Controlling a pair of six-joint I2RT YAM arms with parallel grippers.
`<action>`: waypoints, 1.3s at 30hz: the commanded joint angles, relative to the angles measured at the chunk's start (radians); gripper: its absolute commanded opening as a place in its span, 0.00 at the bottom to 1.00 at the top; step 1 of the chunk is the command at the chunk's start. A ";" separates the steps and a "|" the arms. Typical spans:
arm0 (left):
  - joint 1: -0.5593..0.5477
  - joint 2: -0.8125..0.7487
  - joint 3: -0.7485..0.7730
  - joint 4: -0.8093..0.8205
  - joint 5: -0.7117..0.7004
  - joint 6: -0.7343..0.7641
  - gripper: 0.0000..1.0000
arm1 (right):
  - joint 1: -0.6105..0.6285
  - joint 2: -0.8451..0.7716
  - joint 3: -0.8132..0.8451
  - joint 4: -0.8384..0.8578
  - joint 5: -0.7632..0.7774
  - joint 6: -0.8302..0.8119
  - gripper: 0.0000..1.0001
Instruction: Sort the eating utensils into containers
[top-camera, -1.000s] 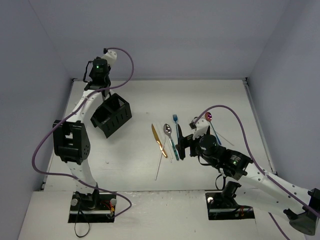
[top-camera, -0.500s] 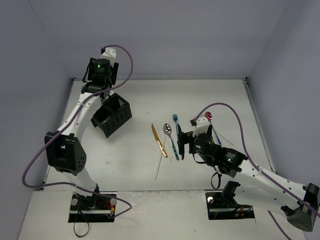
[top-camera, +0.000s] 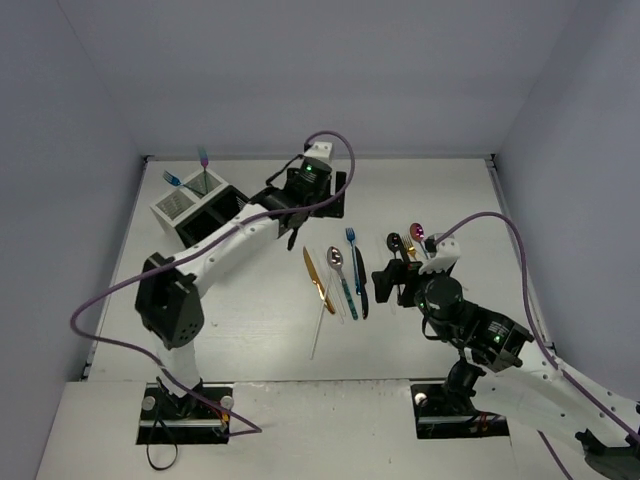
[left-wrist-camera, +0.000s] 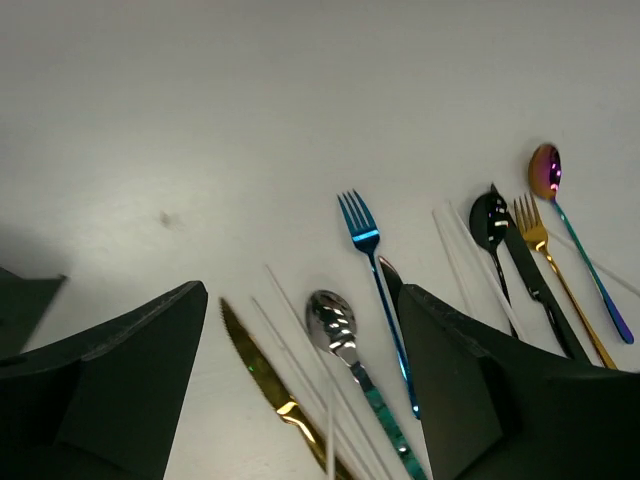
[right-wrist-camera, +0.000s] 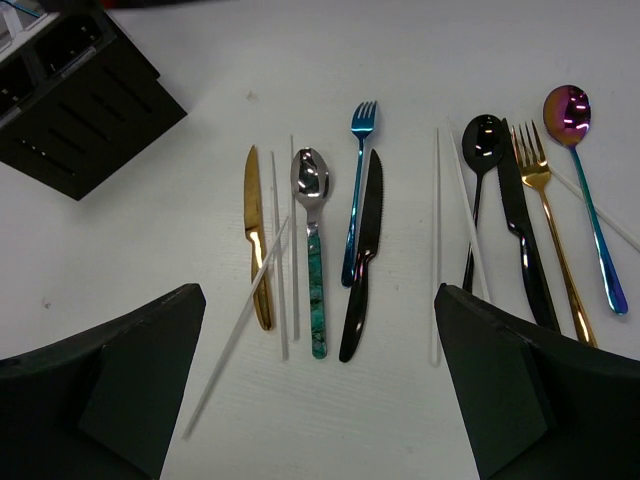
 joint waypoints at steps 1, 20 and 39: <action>-0.030 0.116 0.099 -0.037 0.031 -0.169 0.75 | -0.008 -0.040 -0.009 0.001 0.043 0.061 0.97; -0.159 0.416 0.244 -0.078 -0.060 -0.269 0.43 | -0.008 -0.122 -0.074 -0.019 0.046 0.087 0.97; -0.159 0.536 0.313 -0.080 -0.120 -0.314 0.26 | -0.009 -0.155 -0.084 -0.022 0.020 0.074 0.97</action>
